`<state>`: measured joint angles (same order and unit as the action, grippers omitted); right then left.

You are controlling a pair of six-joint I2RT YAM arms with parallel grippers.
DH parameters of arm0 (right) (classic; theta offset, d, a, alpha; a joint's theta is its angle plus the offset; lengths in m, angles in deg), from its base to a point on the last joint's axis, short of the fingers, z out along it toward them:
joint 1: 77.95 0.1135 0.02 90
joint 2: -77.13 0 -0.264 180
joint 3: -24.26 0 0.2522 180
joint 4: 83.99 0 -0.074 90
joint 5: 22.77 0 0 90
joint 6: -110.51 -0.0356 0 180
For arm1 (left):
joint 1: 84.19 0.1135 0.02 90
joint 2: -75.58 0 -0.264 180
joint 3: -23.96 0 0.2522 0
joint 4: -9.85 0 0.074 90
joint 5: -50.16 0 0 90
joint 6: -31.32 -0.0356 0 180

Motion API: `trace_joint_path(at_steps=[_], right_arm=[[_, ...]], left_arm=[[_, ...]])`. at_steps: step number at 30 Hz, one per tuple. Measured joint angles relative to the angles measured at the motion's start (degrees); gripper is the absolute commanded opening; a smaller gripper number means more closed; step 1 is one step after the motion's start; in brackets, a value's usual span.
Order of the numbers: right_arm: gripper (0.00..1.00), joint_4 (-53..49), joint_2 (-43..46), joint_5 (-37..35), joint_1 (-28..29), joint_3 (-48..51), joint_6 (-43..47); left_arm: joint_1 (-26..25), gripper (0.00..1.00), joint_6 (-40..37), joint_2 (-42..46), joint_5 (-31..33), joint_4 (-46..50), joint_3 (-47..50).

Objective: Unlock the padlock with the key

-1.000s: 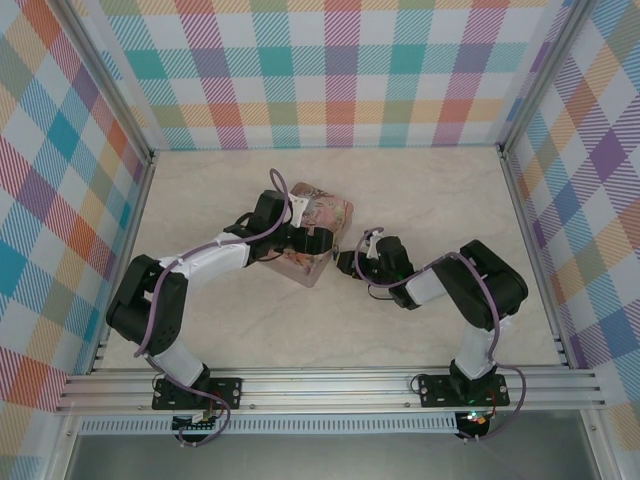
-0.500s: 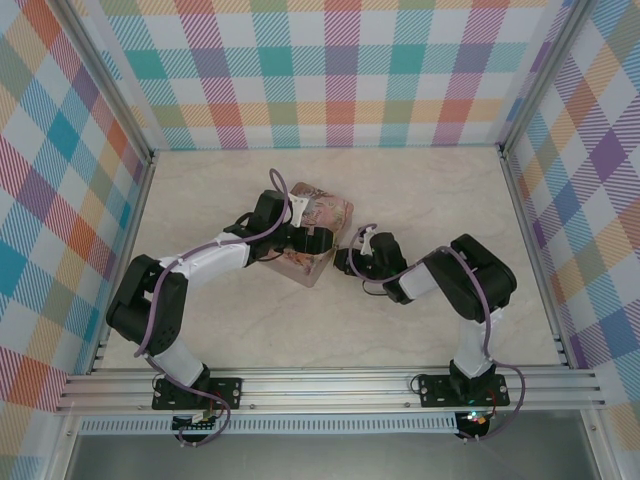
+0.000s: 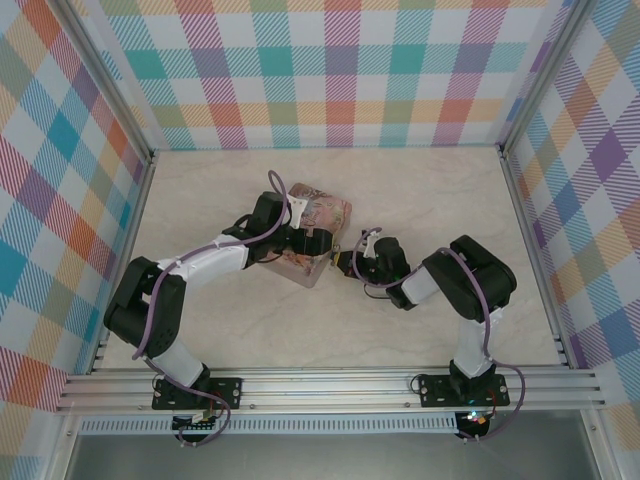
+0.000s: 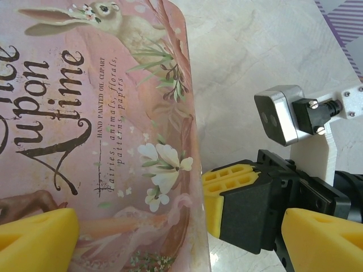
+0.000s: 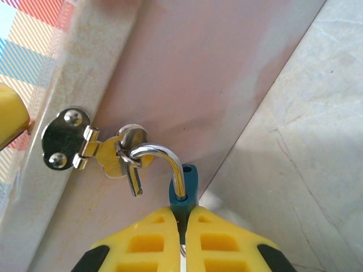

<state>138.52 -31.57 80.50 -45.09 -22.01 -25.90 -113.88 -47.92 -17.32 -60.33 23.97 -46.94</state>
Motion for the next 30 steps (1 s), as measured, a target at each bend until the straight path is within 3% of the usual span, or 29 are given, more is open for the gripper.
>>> trace_joint_path(at_steps=[17,30], right_arm=[[0.04,-3.2,0.0,1.8,-1.6,-3.1,-4.9],[0.04,-24.5,0.5,0.8,-2.1,-14.6,-1.1]], left_arm=[[0.0,0.93,-2.7,0.3,-0.5,-0.5,0.8],[0.2,0.93,-3.5,0.1,0.2,-0.7,0.9]])
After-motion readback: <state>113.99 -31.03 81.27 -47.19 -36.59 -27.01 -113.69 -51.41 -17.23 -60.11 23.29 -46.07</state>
